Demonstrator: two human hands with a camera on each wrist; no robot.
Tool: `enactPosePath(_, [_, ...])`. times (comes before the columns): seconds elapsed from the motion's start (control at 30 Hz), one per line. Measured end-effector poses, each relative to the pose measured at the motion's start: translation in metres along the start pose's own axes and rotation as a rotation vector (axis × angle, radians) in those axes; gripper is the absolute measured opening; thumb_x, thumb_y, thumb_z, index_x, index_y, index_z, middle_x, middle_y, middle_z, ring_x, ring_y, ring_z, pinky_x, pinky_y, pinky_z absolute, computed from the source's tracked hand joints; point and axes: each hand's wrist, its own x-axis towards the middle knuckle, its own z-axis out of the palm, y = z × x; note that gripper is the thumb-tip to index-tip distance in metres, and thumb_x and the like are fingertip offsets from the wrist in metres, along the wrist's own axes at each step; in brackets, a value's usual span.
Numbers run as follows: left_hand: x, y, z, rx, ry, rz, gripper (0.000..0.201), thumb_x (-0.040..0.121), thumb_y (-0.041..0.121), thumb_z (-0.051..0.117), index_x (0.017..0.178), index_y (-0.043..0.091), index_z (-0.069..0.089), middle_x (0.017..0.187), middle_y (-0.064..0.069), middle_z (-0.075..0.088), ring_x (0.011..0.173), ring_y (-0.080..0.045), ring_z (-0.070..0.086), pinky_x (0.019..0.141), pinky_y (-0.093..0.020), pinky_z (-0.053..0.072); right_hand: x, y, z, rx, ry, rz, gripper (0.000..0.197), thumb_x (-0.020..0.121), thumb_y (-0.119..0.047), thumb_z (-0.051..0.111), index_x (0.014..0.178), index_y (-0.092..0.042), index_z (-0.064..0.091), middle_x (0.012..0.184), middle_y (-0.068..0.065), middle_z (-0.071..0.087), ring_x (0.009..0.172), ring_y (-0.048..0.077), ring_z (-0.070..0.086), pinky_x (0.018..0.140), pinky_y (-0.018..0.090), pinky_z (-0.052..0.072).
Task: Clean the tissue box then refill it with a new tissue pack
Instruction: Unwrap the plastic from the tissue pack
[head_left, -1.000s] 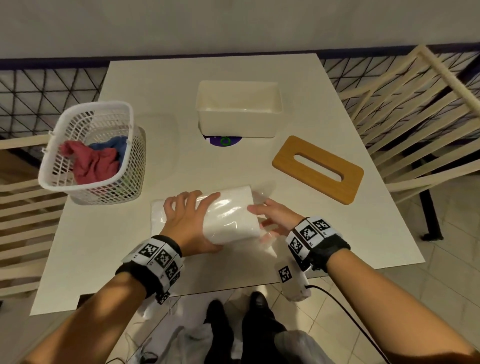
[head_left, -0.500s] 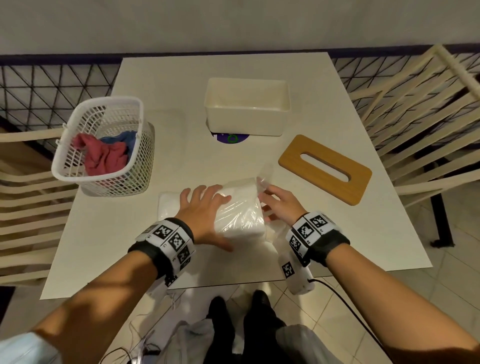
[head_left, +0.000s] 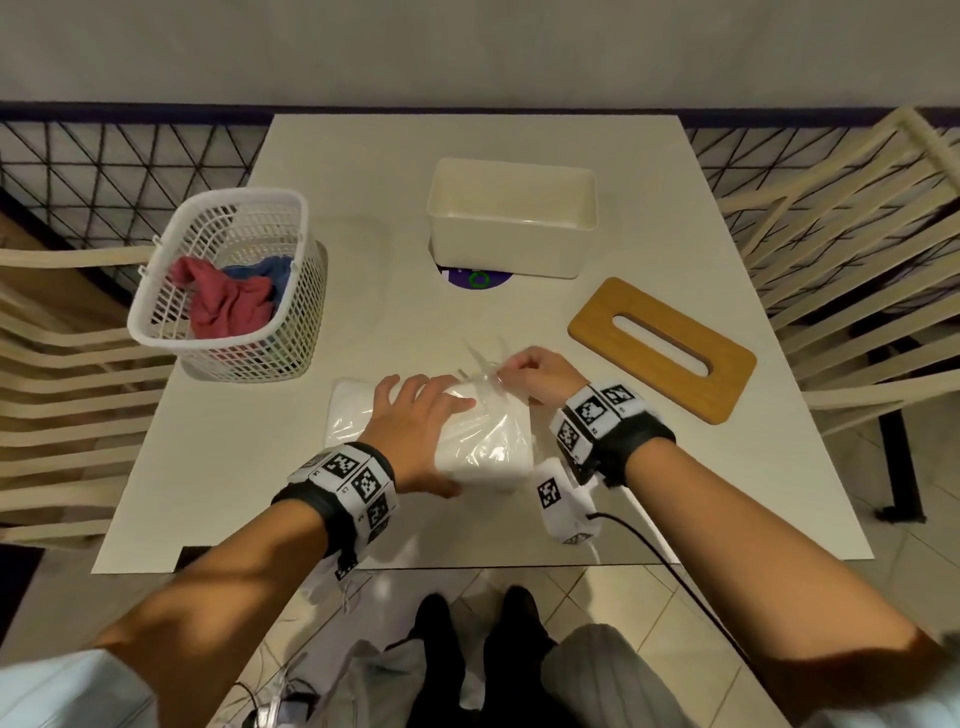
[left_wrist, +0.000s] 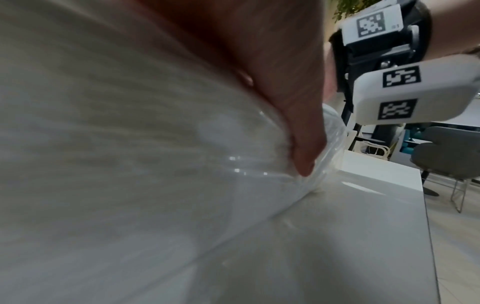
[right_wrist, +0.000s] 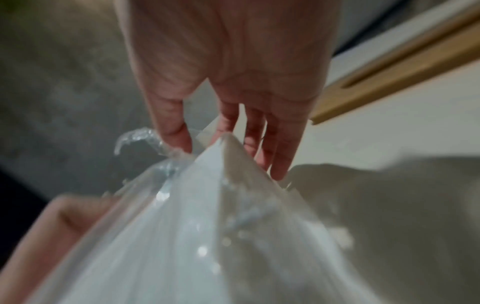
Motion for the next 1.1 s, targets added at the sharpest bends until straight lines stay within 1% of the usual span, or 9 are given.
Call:
enactPosePath(0.07, [0.0, 0.0, 0.002, -0.004, 0.019, -0.011, 0.103, 0.053, 0.061, 0.073, 0.14, 0.03, 0.025, 0.15, 0.001, 0.019, 0.138, -0.023, 0.016, 0.113, -0.047, -0.001, -0.008, 0.01, -0.004, 0.179, -0.092, 0.153, 0.036, 0.084, -0.028, 0.063, 0.115, -0.015, 0.049, 0.12, 0.018, 0.058, 0.108, 0.032, 0.058, 0.081, 0.034, 0.052])
enactPosePath(0.17, [0.001, -0.001, 0.005, -0.01, 0.051, -0.006, 0.104, 0.051, 0.06, 0.073, 0.139, 0.029, 0.029, 0.15, 0.0, 0.021, 0.138, -0.025, 0.018, 0.111, -0.046, -0.003, -0.02, 0.029, -0.003, 0.086, -0.242, 0.236, 0.053, 0.087, -0.049, 0.053, 0.122, -0.009, 0.05, 0.136, 0.031, 0.042, 0.126, 0.046, 0.04, 0.097, 0.049, 0.047])
enactPosePath(0.33, [0.0, -0.005, 0.006, -0.097, 0.126, 0.009, 0.104, 0.039, 0.071, 0.057, 0.133, 0.029, 0.038, 0.143, 0.0, 0.034, 0.133, -0.025, 0.029, 0.106, -0.038, 0.0, -0.026, 0.046, 0.001, 0.117, -0.271, 0.249, 0.07, 0.075, -0.064, 0.056, 0.125, -0.015, 0.05, 0.132, 0.022, 0.051, 0.116, 0.037, 0.053, 0.093, 0.04, 0.05])
enactPosePath(0.43, [-0.004, -0.003, 0.003, -0.136, 0.16, 0.039, 0.101, 0.038, 0.074, 0.045, 0.127, 0.027, 0.042, 0.136, 0.0, 0.04, 0.126, -0.025, 0.033, 0.1, -0.034, 0.004, -0.021, 0.051, -0.001, 0.051, -0.244, 0.239, 0.1, 0.044, -0.077, 0.068, 0.124, -0.018, 0.054, 0.12, 0.01, 0.06, 0.105, 0.027, 0.057, 0.099, 0.04, 0.044])
enactPosePath(0.53, [-0.006, -0.007, 0.009, -0.196, 0.23, 0.051, 0.094, 0.038, 0.071, 0.05, 0.121, 0.028, 0.042, 0.13, -0.004, 0.045, 0.121, -0.024, 0.033, 0.099, -0.033, 0.007, -0.011, 0.051, -0.002, 0.045, -0.197, 0.221, 0.111, 0.027, -0.081, 0.071, 0.116, -0.016, 0.061, 0.099, 0.006, 0.062, 0.085, 0.021, 0.054, 0.084, 0.033, 0.041])
enactPosePath(0.63, [-0.007, -0.012, 0.016, -0.225, 0.276, 0.067, 0.087, 0.038, 0.065, 0.06, 0.115, 0.033, 0.036, 0.126, -0.003, 0.047, 0.116, -0.017, 0.028, 0.095, -0.027, 0.007, -0.015, 0.039, 0.001, 0.075, -0.187, 0.239, 0.096, 0.039, -0.077, 0.07, 0.11, -0.013, 0.064, 0.092, 0.007, 0.063, 0.083, 0.022, 0.055, 0.082, 0.031, 0.043])
enactPosePath(0.83, [-0.006, -0.016, 0.018, -0.231, 0.309, 0.06, 0.091, 0.037, 0.069, 0.057, 0.118, 0.032, 0.036, 0.127, -0.004, 0.047, 0.117, -0.018, 0.03, 0.098, -0.032, 0.009, -0.021, 0.027, 0.007, 0.313, -0.061, 0.154, 0.03, 0.067, -0.034, 0.079, 0.087, -0.018, 0.064, 0.102, 0.013, 0.07, 0.102, 0.029, 0.064, 0.099, 0.044, 0.047])
enactPosePath(1.0, [-0.01, -0.017, 0.012, -0.168, 0.244, 0.049, 0.107, 0.039, 0.076, 0.05, 0.133, 0.03, 0.03, 0.137, 0.001, 0.038, 0.126, -0.022, 0.03, 0.101, -0.033, 0.004, -0.016, 0.031, 0.01, 0.169, -0.237, 0.259, 0.089, 0.043, -0.07, 0.076, 0.117, -0.023, 0.058, 0.12, 0.011, 0.064, 0.112, 0.032, 0.058, 0.101, 0.047, 0.044])
enactPosePath(1.1, [-0.012, -0.017, 0.017, -0.197, 0.272, 0.051, 0.102, 0.039, 0.08, 0.048, 0.127, 0.035, 0.021, 0.136, -0.002, 0.04, 0.126, -0.024, 0.03, 0.102, -0.034, 0.004, -0.026, 0.026, 0.008, 0.174, -0.322, 0.286, 0.051, 0.071, -0.057, 0.066, 0.109, -0.024, 0.059, 0.101, 0.007, 0.066, 0.087, 0.022, 0.062, 0.074, 0.031, 0.053])
